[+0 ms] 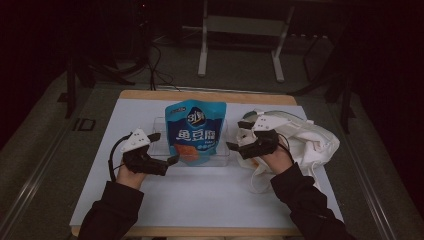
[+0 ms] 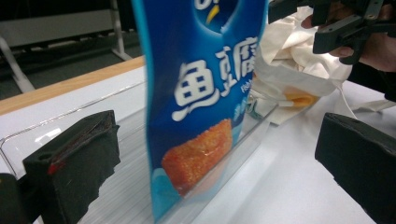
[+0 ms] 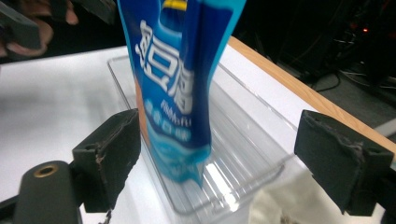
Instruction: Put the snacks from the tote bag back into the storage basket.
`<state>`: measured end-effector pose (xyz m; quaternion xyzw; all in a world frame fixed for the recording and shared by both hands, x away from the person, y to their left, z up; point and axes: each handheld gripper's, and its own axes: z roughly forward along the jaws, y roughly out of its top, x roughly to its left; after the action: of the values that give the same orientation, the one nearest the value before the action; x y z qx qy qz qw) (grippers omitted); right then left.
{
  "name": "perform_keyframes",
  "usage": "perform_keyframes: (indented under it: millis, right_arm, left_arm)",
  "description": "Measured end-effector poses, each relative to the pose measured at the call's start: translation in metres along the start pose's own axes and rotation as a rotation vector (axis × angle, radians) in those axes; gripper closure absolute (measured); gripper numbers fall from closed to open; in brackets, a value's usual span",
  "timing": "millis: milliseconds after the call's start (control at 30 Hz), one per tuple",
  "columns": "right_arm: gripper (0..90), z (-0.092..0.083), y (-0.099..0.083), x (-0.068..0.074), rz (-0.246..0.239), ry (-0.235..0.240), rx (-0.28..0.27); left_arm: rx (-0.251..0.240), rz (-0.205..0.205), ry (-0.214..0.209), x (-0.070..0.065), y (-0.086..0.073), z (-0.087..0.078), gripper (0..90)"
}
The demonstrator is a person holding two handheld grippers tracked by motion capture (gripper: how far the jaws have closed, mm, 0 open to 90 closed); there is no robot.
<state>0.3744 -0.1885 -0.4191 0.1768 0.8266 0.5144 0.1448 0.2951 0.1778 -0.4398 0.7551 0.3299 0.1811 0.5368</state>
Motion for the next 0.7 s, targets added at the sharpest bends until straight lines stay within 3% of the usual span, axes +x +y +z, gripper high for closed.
perform_keyframes:
  millis: [100,200,400,467,700]
  right_arm:
    - [14.8,-0.004,-0.005,0.002,-0.002,-0.001,0.005]
    - [14.8,-0.013,-0.011,0.008,-0.004,0.003,0.002]
    - [14.8,-0.026,-0.017,0.016,-0.011,0.014,-0.009]
    - [14.7,-0.036,-0.022,0.022,-0.017,0.017,-0.012]
    - [14.7,-0.051,-0.034,0.030,-0.012,0.014,-0.011]
  left_arm:
    - [-0.007,-0.015,-0.002,-0.005,-0.003,0.000,0.1]
    - [0.005,-0.001,0.002,-0.015,-0.008,0.001,0.1]
    - [-0.027,-0.027,-0.052,-0.030,-0.015,-0.001,0.1]
    - [-0.015,0.006,-0.075,-0.041,-0.013,0.000,0.1]
    - [-0.021,0.038,-0.118,-0.058,-0.011,0.003,0.1]
